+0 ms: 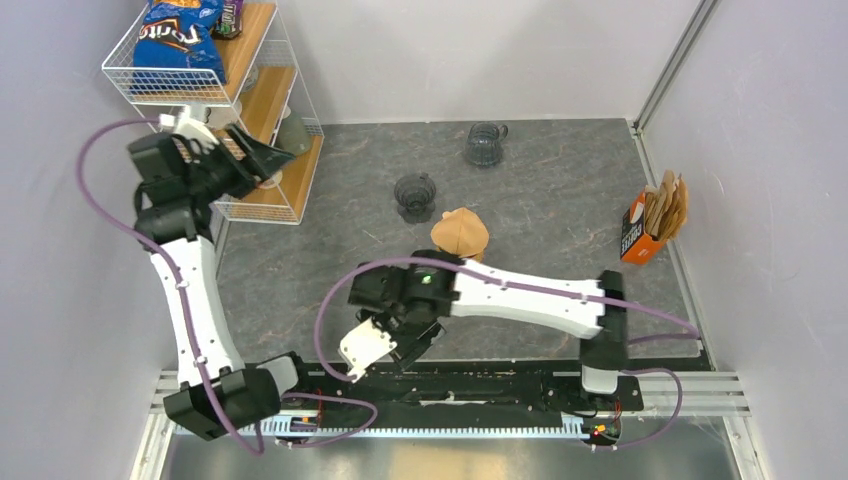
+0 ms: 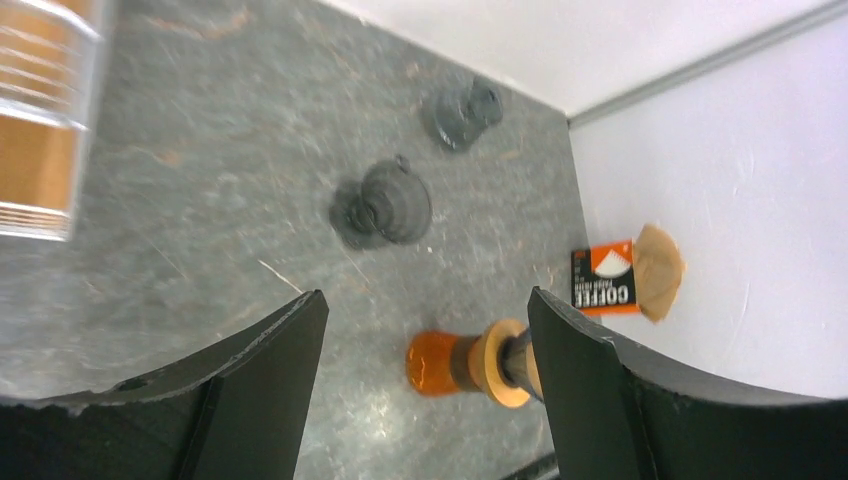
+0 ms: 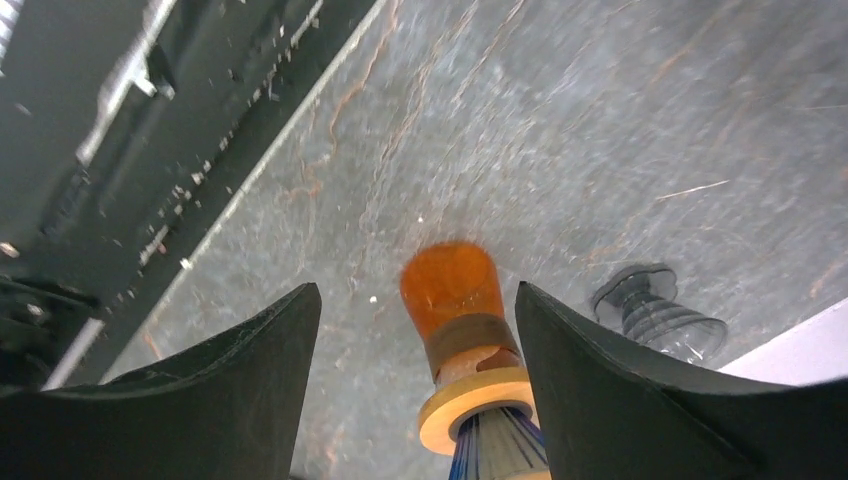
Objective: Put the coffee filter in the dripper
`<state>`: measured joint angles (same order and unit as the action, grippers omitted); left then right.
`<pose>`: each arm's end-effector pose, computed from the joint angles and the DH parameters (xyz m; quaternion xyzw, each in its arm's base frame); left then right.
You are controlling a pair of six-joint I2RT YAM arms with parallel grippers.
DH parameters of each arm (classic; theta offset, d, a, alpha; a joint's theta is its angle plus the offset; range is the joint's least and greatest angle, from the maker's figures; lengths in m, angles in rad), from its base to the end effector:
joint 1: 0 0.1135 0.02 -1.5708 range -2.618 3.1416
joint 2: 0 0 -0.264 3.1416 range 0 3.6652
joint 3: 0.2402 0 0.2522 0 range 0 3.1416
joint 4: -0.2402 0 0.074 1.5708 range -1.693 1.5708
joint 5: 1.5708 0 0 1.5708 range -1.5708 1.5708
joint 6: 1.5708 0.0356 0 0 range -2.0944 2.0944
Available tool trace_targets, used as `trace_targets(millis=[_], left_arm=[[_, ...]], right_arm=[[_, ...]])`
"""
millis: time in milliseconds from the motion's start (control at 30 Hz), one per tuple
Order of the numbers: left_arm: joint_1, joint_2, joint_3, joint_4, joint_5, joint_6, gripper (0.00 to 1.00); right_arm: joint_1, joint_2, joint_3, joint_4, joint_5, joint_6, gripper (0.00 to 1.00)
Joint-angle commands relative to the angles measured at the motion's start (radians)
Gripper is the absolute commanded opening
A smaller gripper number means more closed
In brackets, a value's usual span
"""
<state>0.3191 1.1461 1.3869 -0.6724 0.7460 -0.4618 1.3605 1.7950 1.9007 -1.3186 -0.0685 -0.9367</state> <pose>0.2219 0.0479 0.4288 -0.1167 0.8000 -0.3419 0.4791 0.0716 0.3470 0.3538 -0.8996 0.3974 0.0704 0.1668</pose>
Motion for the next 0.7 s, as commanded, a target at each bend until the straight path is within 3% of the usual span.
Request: trace_targets(millis=[0, 200, 400, 567, 667], left_arm=[[0.145, 0.074, 0.177, -0.106, 0.129, 0.097, 0.82], [0.213, 0.127, 0.233, -0.081, 0.203, 0.058, 0.86], [0.214, 0.078, 0.145, 0.011, 0.223, -0.003, 0.86], [0.213, 0.069, 0.125, 0.017, 0.239, -0.01, 0.87], [0.213, 0.062, 0.12, 0.018, 0.242, -0.007, 0.87]], right_arm=[[0.022, 0.075, -0.014, -0.108, 0.235, -0.097, 0.79], [0.023, 0.229, -0.042, -0.07, 0.383, -0.077, 0.8], [0.012, 0.288, -0.157, 0.043, 0.478, -0.089, 0.67], [-0.049, 0.314, -0.318, 0.156, 0.575, -0.132, 0.63], [-0.087, 0.338, -0.335, 0.182, 0.602, -0.131, 0.63]])
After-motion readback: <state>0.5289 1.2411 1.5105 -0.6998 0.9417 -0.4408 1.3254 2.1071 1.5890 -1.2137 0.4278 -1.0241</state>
